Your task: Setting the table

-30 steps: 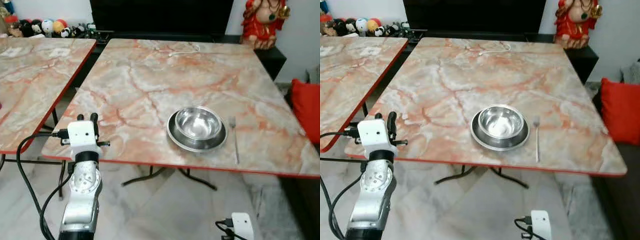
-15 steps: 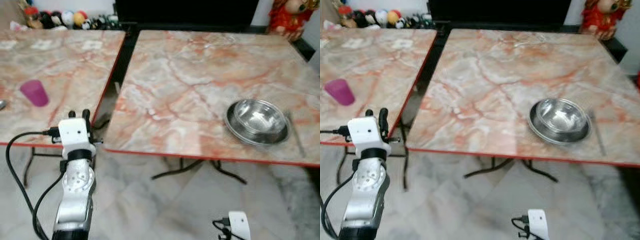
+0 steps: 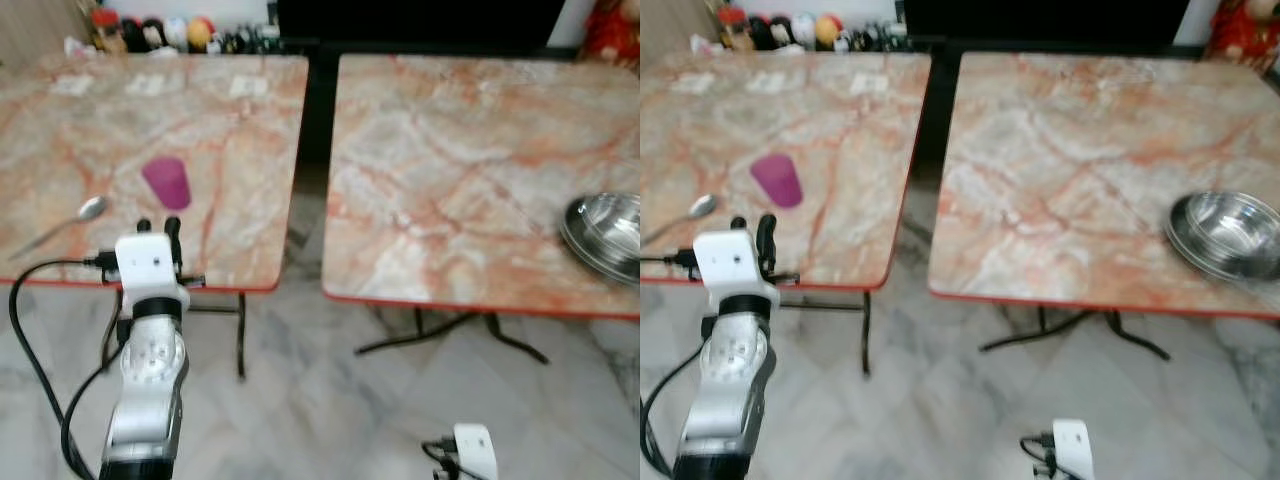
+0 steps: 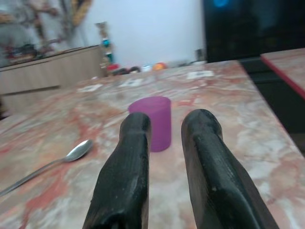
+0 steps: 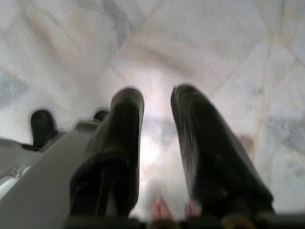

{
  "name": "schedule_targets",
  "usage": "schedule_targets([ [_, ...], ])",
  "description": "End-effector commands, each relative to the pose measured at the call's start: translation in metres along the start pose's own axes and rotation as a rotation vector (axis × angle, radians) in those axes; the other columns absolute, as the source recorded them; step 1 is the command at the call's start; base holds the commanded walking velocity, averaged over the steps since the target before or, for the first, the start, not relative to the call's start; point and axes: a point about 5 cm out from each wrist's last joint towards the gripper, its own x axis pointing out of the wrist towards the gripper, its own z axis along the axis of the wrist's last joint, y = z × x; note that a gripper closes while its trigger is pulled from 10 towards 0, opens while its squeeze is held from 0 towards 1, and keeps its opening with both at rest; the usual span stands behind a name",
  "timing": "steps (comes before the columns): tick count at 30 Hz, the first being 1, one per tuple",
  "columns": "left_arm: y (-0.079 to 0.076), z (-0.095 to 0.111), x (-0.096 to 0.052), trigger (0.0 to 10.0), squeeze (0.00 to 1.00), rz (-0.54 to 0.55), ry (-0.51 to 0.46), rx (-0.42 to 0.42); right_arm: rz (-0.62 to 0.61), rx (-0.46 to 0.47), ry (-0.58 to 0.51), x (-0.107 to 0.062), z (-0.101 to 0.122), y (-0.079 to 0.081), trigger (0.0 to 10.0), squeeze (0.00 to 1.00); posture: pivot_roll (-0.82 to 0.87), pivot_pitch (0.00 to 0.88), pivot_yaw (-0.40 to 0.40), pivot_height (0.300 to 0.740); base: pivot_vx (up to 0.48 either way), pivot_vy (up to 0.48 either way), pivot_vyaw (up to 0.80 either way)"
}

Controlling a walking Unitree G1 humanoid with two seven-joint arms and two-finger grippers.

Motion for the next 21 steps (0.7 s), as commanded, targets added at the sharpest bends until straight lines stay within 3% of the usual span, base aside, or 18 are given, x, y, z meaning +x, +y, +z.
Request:
schedule_targets([
  [1, 0.0045, 0.0020, 0.0007, 10.0, 0.00, 0.005, -0.003, 0.011, 0.000, 0.018, 0.008, -0.0010, -0.0041, 0.0010, 10.0, 0.00, -0.03, 0.113, -0.022, 0.740, 0.000, 0.480, 0.00],
  [21, 0.0060, 0.0020, -0.0002, 10.0, 0.00, -0.022, 0.010, 0.012, 0.006, 0.013, 0.008, -0.0007, -0.0033, 0.0017, 10.0, 0.00, -0.03, 0.120, -0.017, 0.740, 0.000, 0.480, 0.00],
])
